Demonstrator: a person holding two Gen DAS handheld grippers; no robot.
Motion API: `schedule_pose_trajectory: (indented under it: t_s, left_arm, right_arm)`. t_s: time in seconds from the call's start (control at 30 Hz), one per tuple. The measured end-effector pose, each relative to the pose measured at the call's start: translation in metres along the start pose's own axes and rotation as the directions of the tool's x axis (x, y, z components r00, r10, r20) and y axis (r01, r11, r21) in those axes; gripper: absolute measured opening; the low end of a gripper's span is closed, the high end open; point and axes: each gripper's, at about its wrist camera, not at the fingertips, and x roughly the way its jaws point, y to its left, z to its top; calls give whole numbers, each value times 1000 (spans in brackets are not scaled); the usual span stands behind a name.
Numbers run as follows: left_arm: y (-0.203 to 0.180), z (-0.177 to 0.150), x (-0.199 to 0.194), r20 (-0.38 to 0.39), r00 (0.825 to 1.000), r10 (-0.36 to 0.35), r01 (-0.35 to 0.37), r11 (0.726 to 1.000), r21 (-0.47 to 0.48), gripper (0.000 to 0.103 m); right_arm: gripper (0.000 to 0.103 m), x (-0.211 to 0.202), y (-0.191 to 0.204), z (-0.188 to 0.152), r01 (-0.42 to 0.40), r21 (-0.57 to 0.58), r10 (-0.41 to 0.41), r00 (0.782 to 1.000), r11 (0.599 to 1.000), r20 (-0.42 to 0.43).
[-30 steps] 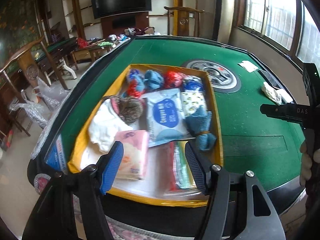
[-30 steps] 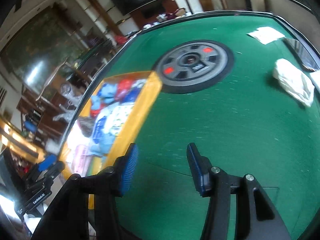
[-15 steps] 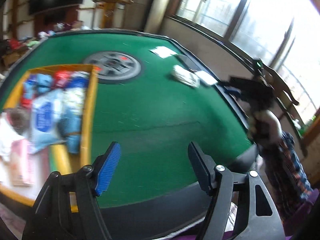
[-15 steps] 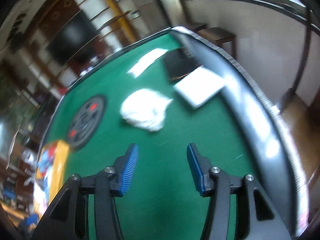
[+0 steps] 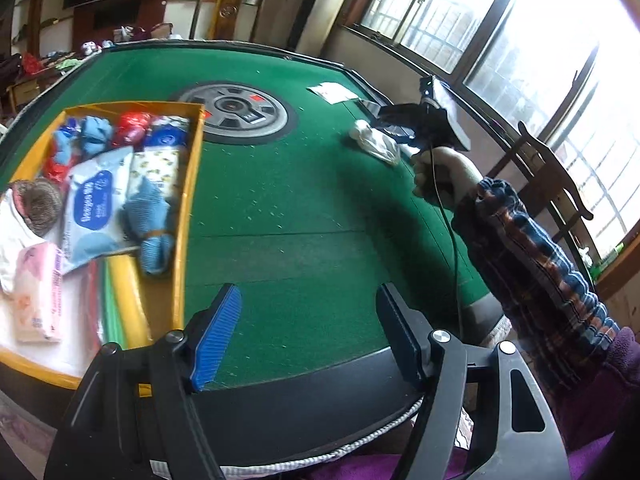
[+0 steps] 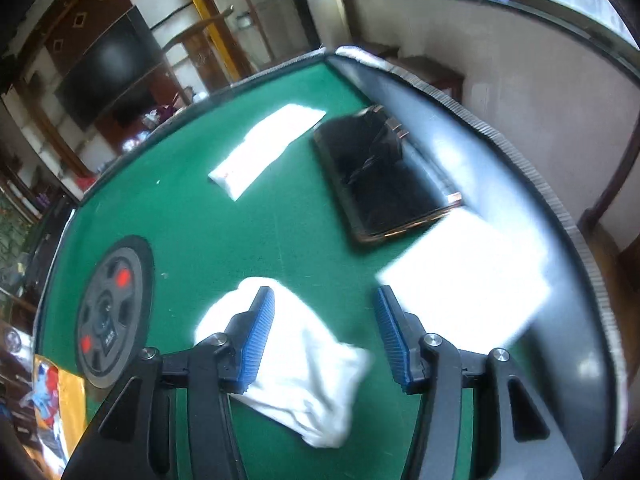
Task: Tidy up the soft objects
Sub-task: 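Withdraw left gripper from box while right gripper approaches white towel on table, then grasp white foam sheet with right gripper while left gripper grasps crumpled white towel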
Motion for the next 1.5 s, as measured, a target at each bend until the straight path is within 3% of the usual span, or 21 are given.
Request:
schedule_pose_trajectory:
  t_s: [0.13, 0.17, 0.2, 0.3, 0.33, 0.37, 0.4, 0.47, 0.53, 0.57, 0.67, 0.83, 0.93, 1.0, 1.03, 1.1, 1.13, 1.23, 1.37, 1.43, 1.5]
  left_arm:
    - [3, 2, 6, -4, 1000, -22, 22, 1000, -6, 71]
    - [2, 3, 8, -8, 1000, -29, 29, 1000, -4, 71]
    - [1, 4, 11, -13, 999, -39, 39, 999, 0, 71]
    - [2, 4, 15, -22, 998, -65, 65, 998, 13, 71]
    - [1, 4, 18, -28, 997, -73, 74, 997, 14, 71]
    - [1, 4, 22, -37, 996, -85, 85, 996, 11, 71]
    - [0, 5, 27, -49, 994, -99, 100, 995, 4, 71]
    - [-3, 6, 34, -65, 990, -125, 125, 992, -6, 71]
    - [-7, 6, 39, -79, 986, -144, 144, 990, -4, 71]
    - [-10, 6, 40, -85, 986, -145, 145, 989, 1, 71]
    - [-13, 7, 41, -92, 987, -129, 131, 991, 12, 71]
    - [-9, 12, 37, -80, 994, -80, 81, 997, 2, 71]
    - [-4, 17, 35, -71, 995, -63, 63, 998, -3, 71]
    - [-2, 22, 36, -67, 996, -55, 55, 998, -5, 71]
    - [0, 25, 38, -68, 996, -57, 56, 998, -6, 71]
    - [0, 33, 44, -72, 995, -66, 66, 998, -11, 71]
    - [0, 38, 48, -75, 995, -73, 72, 997, -15, 71]
    - [-8, 55, 60, -76, 994, -81, 80, 997, -8, 71]
    - [-27, 83, 83, -68, 996, -61, 65, 996, 54, 70]
    - [-40, 99, 97, -51, 997, -56, 62, 991, 122, 70]
    - [-61, 114, 115, -31, 998, -46, 52, 962, 267, 70]
  right_arm:
    - [48, 11, 26, -21, -158, -68, 151, 984, 985, -94]
    - [48, 9, 34, -29, -232, -90, 219, 966, 968, -140]
    - [48, 5, 42, -40, -342, -100, 315, 925, 934, -214]
    - [47, -23, 54, -66, -554, -133, 482, 801, 822, -356]
    - [47, -41, 49, -70, -587, -158, 511, 785, 794, -349]
    - [49, -55, 39, -67, -572, -172, 508, 805, 802, -307]
    - [50, -69, 21, -58, -515, -162, 474, 848, 842, -237]
    - [66, -84, -14, -39, -339, -116, 330, 940, 934, -89]
    - [68, -91, -55, -20, -144, -41, 146, 989, 989, 31]
    - [68, -91, -68, -17, -98, -19, 98, 994, 995, 49]
    - [68, -80, -99, -3, -2, 41, -1, 998, 999, 70]
    - [68, -50, -106, 17, 21, 38, -22, 999, 999, 34]
    - [67, -32, -85, 17, 14, -12, -14, 1000, 1000, -12]
    - [60, -21, -64, 14, -2, -53, 0, 999, 999, -37]
    - [51, -16, -56, 6, -20, -81, 15, 998, 996, -61]
    - [49, -16, -42, -4, -19, -132, 10, 998, 991, -65]
    - [39, -23, -35, -15, -26, -163, 17, 998, 986, -59]
    - [28, -34, -27, -41, -180, -120, 167, 980, 976, -111]
    - [29, -40, -17, -67, -223, -131, 211, 972, 966, -100]
    - [31, -42, -23, -69, -258, -95, 250, 964, 961, -90]
    - [32, -39, -33, -67, -307, -40, 304, 950, 951, -75]
